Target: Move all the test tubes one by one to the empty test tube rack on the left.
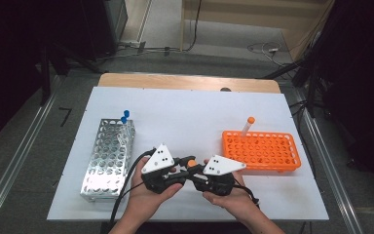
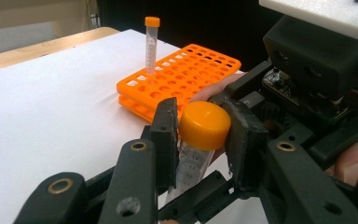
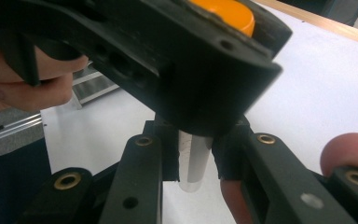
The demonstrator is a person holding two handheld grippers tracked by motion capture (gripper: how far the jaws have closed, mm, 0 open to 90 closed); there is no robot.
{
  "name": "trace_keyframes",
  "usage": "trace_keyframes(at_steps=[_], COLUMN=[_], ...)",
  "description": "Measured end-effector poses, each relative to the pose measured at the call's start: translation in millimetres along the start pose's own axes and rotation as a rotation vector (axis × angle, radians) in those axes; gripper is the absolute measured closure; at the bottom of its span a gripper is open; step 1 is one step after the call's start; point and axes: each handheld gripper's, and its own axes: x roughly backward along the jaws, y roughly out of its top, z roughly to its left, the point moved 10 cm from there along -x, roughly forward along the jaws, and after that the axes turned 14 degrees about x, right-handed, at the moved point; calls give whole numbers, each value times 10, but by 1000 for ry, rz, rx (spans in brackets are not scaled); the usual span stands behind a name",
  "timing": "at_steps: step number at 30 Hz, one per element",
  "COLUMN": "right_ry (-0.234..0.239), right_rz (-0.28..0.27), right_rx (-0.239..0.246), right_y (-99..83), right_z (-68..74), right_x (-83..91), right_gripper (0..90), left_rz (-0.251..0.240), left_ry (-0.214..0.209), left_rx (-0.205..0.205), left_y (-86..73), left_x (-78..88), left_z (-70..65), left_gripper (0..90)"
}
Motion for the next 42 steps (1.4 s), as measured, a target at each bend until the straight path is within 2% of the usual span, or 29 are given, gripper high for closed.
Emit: trace_keyframes(at_steps=[2, 9, 13, 15, 18, 21, 22, 25, 27, 35, 42], right_ry=[1, 1, 17, 23, -3, 12, 4, -17, -2, -55, -80], right_rz=[0, 2, 1, -8, -19, -31, -33, -40, -46, -7, -8], right_rx=[2, 1, -4, -15, -22, -46, -53, -43, -52, -84, -95], right_y=[0, -5, -11, -4, 4, 12, 13, 15, 12, -94, -171], right_z=[3, 5, 6, 6, -34, -67, -82, -121, -140, -314, -466], right_x=[1, -8, -9, 0, 30, 61, 73, 110, 130, 171, 243], right_gripper=[718, 704, 624, 535, 352, 151, 84, 18, 3, 2, 2], left_rz=[2, -1, -16, -25, -35, -48, -52, -61, -75, -112, -146], left_ry=[8, 34, 20, 20, 32, 48, 56, 81, 94, 163, 232], left_rx=[-16, -33, -17, -16, -13, -6, -5, -4, 10, 33, 61], left_y=[-4, -3, 25, 45, 71, 103, 113, 133, 154, 214, 240], left_x=[6, 19, 55, 85, 143, 210, 238, 335, 400, 644, 904], left_z=[2, 21, 28, 36, 79, 138, 160, 232, 291, 512, 732], left_gripper=[685, 696, 697, 698, 698, 698, 698, 698, 698, 698, 698])
